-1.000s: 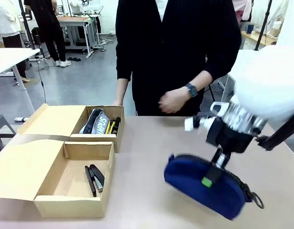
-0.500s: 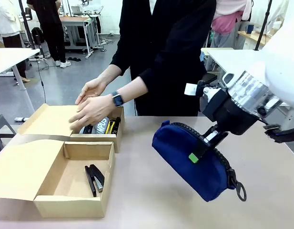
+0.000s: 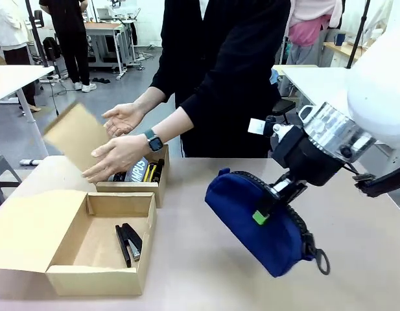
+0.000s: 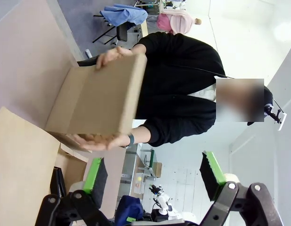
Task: Place items inside the box.
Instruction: Pick up a Pencil pouch or Stapler and place it inside the Mailer Box closest to the robot.
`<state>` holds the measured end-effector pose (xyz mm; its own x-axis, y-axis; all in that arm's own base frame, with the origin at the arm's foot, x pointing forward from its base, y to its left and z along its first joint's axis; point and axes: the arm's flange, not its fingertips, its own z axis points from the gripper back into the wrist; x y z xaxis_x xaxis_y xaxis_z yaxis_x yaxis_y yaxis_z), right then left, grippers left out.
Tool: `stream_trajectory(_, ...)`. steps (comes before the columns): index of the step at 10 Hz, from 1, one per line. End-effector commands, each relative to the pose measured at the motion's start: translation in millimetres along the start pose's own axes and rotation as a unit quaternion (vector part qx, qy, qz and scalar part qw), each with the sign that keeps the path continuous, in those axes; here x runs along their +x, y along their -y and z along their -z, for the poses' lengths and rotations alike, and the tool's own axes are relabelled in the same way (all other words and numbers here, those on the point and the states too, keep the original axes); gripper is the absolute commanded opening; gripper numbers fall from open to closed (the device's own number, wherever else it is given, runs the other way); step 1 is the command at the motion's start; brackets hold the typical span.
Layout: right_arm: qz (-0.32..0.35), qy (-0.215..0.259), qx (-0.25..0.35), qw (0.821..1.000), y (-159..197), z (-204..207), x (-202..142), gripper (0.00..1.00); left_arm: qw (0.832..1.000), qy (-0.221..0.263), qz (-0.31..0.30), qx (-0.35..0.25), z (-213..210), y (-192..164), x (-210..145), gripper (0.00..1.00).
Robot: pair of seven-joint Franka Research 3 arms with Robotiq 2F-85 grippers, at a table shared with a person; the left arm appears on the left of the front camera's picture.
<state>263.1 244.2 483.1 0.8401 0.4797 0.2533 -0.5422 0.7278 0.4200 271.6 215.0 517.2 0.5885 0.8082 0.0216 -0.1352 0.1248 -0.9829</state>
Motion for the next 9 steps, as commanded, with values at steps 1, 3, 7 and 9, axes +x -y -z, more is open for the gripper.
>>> stream_trajectory(1, 0.164, 0.051, -0.005, 0.985, -52, 25, 26, 0.07, 1.0, 0.0, 0.007, -0.011, 0, -2, -2, 1.0)
stream_trajectory(3, 0.277, 0.068, -0.003, 0.958, -69, 32, 35, 0.07, 1.0, 0.0, 0.007, -0.011, 0, -2, -2, 1.0)
stream_trajectory(7, 0.291, 0.093, 0.081, 0.949, -12, -68, -55, 0.07, 1.0, 0.0, 0.007, -0.011, 0, -2, -2, 1.0)
stream_trajectory(9, 0.331, 0.144, 0.1, 0.927, -1, -91, -98, 0.07, 1.0, 0.0, 0.007, -0.011, 0, -2, -2, 1.0)
